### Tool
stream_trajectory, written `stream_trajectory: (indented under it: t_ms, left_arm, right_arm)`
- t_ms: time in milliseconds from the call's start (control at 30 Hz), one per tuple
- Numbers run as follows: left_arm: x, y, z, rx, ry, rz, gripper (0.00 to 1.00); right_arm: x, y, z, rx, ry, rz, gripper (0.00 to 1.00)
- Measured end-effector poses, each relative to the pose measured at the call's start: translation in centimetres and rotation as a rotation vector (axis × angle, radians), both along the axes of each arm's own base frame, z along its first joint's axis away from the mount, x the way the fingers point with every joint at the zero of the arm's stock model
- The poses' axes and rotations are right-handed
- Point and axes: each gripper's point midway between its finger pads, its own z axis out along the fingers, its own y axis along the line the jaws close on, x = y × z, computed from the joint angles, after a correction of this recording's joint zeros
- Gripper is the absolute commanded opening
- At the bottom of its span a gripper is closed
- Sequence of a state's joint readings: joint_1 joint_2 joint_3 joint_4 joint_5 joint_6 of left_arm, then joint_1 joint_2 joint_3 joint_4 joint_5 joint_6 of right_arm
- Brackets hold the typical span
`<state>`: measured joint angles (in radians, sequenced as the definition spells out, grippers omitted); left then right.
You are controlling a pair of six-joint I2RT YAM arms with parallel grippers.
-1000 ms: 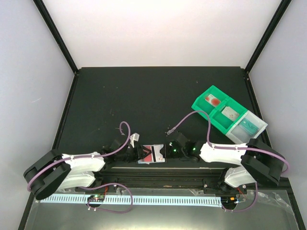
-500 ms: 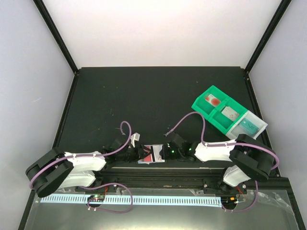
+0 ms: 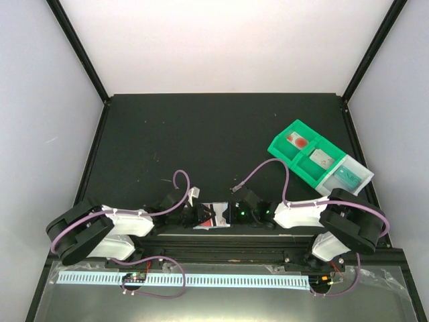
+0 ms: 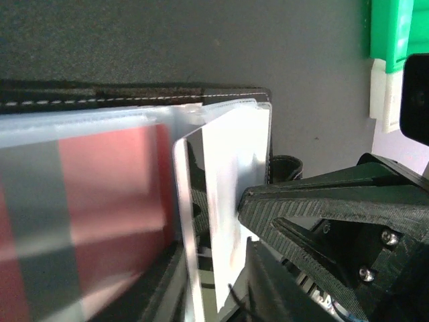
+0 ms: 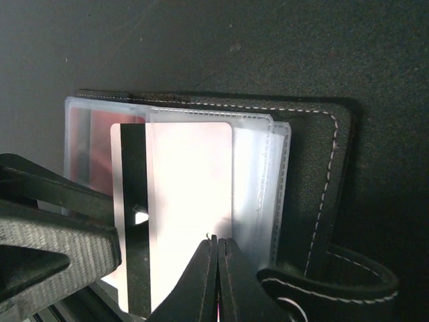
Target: Take the credit cards out of the card holder
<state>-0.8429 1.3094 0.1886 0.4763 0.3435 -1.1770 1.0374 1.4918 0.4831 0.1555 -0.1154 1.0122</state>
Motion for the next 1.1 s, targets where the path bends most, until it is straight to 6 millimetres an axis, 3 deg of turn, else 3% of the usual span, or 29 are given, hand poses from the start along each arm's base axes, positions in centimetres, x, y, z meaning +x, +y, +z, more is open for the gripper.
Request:
stream_trajectory:
  t_ms: [133, 333, 567, 867, 1000, 1100]
  left_arm:
    - [-0.2, 0.3, -0.5, 0.021, 0.015, 0.006, 0.02]
    - [0.1, 0.4, 0.8, 0.002, -0.018, 0.023, 0.02]
    - [0.0, 1.4, 0.9, 0.035, -0.028, 0.044, 0.02]
    - [0.3, 3.0, 2.6, 0.055, -0.089, 0.094, 0.02]
    - [0.4, 3.6, 4.0, 0.037, -0.130, 0.117, 0.02]
    - [0.4, 4.1, 5.0, 0.020, -0.151, 0.136, 0.02]
  right_arm:
    - [0.0, 0.0, 0.0, 0.006, -0.001, -0.004, 0.01]
    - [0.0, 0.0, 0.0, 0.008, 0.000, -0.007, 0.01]
    - [0.1, -0.1, 0.0, 0.004, -0.001, -0.009, 0.01]
    - [0.3, -0.7, 0.4, -0.071, -0.051, 0.031, 0.08]
    - [0.7, -1.2, 2.3, -0.110, -0.147, 0.099, 0.08]
    - [1.5, -0.4, 5.6, -0.070, -0.276, 0.157, 0.10]
